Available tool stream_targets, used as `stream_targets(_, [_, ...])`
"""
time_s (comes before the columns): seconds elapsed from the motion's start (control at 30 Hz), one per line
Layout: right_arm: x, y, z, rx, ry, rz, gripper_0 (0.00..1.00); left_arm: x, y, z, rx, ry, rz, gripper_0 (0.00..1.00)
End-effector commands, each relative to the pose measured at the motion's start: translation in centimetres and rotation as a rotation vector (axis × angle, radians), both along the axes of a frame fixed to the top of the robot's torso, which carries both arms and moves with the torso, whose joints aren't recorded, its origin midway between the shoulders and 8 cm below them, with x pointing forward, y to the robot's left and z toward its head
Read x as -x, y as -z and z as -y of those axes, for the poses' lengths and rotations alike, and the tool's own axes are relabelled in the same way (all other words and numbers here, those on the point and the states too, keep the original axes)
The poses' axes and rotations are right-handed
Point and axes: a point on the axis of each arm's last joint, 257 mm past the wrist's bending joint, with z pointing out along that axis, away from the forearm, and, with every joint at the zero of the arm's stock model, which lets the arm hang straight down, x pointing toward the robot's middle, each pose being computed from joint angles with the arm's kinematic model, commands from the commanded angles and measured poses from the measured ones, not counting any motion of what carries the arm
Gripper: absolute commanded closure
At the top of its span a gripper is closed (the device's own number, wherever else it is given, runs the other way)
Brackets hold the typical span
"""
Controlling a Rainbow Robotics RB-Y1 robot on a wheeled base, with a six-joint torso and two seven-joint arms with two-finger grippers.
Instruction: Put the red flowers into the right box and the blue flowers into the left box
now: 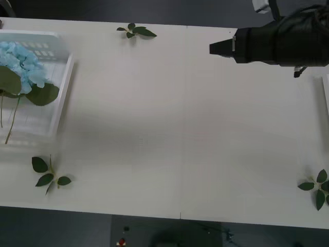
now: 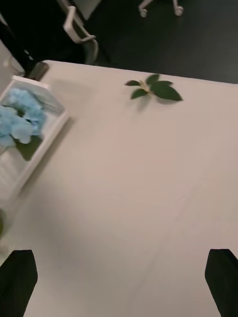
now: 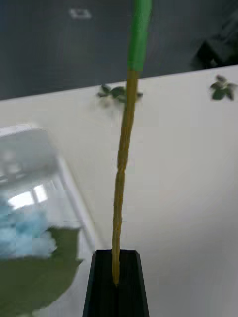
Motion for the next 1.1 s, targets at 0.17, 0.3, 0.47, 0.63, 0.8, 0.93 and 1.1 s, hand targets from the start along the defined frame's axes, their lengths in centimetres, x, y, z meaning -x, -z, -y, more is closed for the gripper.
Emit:
stream_targets(0.17, [-0.8,-2.7,7.5,0.071,-0.033,0.014,0.0,0.5,0.3,-9.4,-0.055,-0.204,-0.034,1.0])
stream_targets(0.3, [1.7,-5.0,10.8,0.068,-0.163,0.05,0.0,1.7,-0.8,-13.4,-0.094,-0.288,-0.006,1.0])
stream_targets(0.47, [4.7,-6.6,13.4,0.08,-0.341,0.141,0.0,2.6,-1.2,-15.0,-0.095,-0.322,0.002,1.0])
stream_targets(0.63, [7.3,-7.1,14.2,0.069,-0.504,0.251,0.0,2.6,-0.9,-14.9,-0.095,-0.318,0.0,0.69])
stream_targets(0.8, [9.9,-8.3,13.5,0.064,-0.624,0.337,0.0,2.3,-0.9,-14.3,-0.103,-0.307,0.003,0.3])
stream_targets(0.93, [11.9,-8.8,12.7,0.071,-0.664,0.384,0.0,2.4,-1.3,-11.7,-0.113,-0.23,-0.001,0.21])
stream_targets(1.1, [14.5,-9.4,11.2,0.111,-0.722,0.43,0.0,3.1,-2.6,-3.4,-0.044,-0.011,0.014,0.17])
